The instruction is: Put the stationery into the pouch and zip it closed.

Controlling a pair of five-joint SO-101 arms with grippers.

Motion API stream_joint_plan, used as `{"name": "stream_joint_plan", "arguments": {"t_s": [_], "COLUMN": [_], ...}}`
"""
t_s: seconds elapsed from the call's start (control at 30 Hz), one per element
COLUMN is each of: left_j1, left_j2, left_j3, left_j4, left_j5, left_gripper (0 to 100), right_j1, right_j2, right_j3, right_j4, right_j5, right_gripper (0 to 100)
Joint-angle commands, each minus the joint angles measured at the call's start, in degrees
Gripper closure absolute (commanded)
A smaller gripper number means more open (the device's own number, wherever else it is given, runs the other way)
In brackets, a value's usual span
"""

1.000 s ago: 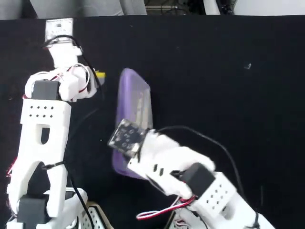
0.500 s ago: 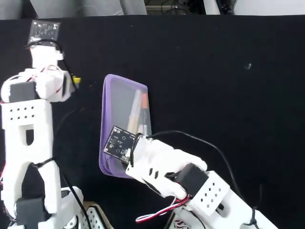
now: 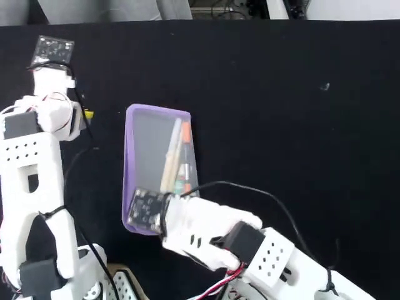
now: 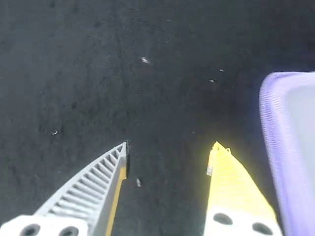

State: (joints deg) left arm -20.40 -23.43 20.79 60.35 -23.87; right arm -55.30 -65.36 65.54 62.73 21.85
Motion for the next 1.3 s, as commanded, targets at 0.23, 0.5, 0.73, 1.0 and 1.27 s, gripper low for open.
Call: {"name": "stream_joint_plan", "arguments": {"t_s": [0.23,0.5,0.73,1.0,1.27], "left_j1": [-2.9,-0.2,3.9,4.8,7.5], "left_j2": [-1.4,-1.4,-1.5,-1.8,-16.7], "left_j3": [8.4,11.1,15.2,15.8,17.6], "left_j4": [-12.4,-13.3,-13.3,-12.1,-0.9], "left_j5": [-0.7,-0.8,-4.6,-4.7,-4.8], "left_gripper": [73,73,73,73,73], "right_j1": [20.9,30.9,28.4,23.0,18.5], "right_j2": [-0.5,-0.7,-0.7,-0.7,-0.7], "right_j3": [1.9,2.7,2.6,0.6,0.3], "right_j4": [2.5,0.6,0.6,1.1,0.6], "right_j5": [9.6,10.9,10.6,7.3,5.5], "right_gripper": [98.8,98.8,98.8,98.8,98.8]}}
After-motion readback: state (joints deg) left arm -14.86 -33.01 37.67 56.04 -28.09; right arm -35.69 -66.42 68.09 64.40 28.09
